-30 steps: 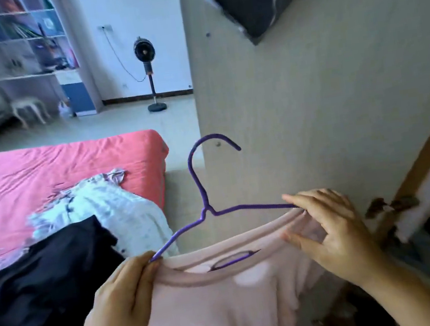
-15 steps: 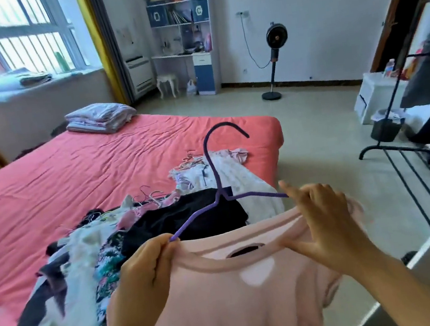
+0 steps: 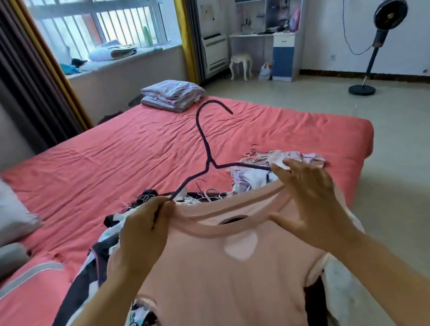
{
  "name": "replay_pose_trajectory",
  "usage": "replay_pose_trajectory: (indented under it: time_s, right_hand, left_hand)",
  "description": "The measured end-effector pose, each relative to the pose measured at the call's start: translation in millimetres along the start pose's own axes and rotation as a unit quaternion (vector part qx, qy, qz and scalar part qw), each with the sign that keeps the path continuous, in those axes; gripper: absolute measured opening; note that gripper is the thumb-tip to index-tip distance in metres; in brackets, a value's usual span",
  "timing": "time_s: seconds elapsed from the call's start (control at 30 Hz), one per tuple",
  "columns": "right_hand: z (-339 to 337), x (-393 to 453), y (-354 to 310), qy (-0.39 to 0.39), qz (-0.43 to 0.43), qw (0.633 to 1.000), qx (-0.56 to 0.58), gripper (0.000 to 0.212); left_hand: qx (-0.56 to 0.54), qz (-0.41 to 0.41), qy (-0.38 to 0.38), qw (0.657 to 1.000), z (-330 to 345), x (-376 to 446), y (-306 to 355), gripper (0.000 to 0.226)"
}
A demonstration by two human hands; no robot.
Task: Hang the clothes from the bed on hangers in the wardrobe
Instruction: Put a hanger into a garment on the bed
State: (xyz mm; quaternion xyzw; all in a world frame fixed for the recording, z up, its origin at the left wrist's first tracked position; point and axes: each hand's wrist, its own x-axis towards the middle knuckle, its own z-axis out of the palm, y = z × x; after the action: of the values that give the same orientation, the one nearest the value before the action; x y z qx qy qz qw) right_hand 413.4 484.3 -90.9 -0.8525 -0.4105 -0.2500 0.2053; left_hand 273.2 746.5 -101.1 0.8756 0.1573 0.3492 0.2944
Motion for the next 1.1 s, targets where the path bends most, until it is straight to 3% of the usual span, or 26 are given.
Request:
replay_pose_trajectory:
  time_s: [0.17,0.37,0.53,0.63,0.73,1.0,1.1]
  right_hand:
    - [74.3,27.3,55.2,-0.057,0.016,0.995,0.076,0.059]
    - [144.0,44.8,112.2,-0.144,0.064,0.980,0.121,0.056]
    - [188.5,48.2,145.8,-0.201,0.079,0.962,0.168,0.059]
    - [209.0,55.5,153.5,-0.225,0.084,0.952,0.188,0.057]
    - [224.0,65.5,153.3,-0.245,0.080,0.945,0.203,0.056]
    - [226.0,98.9,132.0,-0.211,0.063,0.948,0.232,0.049]
    - [210.8,105.5,119.1,-0.167,0.069,0.949,0.258,0.035]
  left_hand:
    - [0.028,-0.095,-0.066,0.993,65.7,42.3,-65.7,0.011]
    - [0.102,-0.206,-0.124,0.965,127.3,78.7,-128.9,0.012]
    - [0.156,-0.309,-0.180,0.921,157.9,79.1,-168.8,0.015]
    - [0.220,-0.362,-0.201,0.883,170.1,78.6,-177.9,0.031]
    - [0.267,-0.353,-0.228,0.867,178.2,79.8,-175.6,0.044]
    - [0.236,-0.217,-0.213,0.923,179.4,95.4,-116.3,0.044]
    - [0.227,-0.186,-0.193,0.936,167.2,92.3,-79.9,0.037]
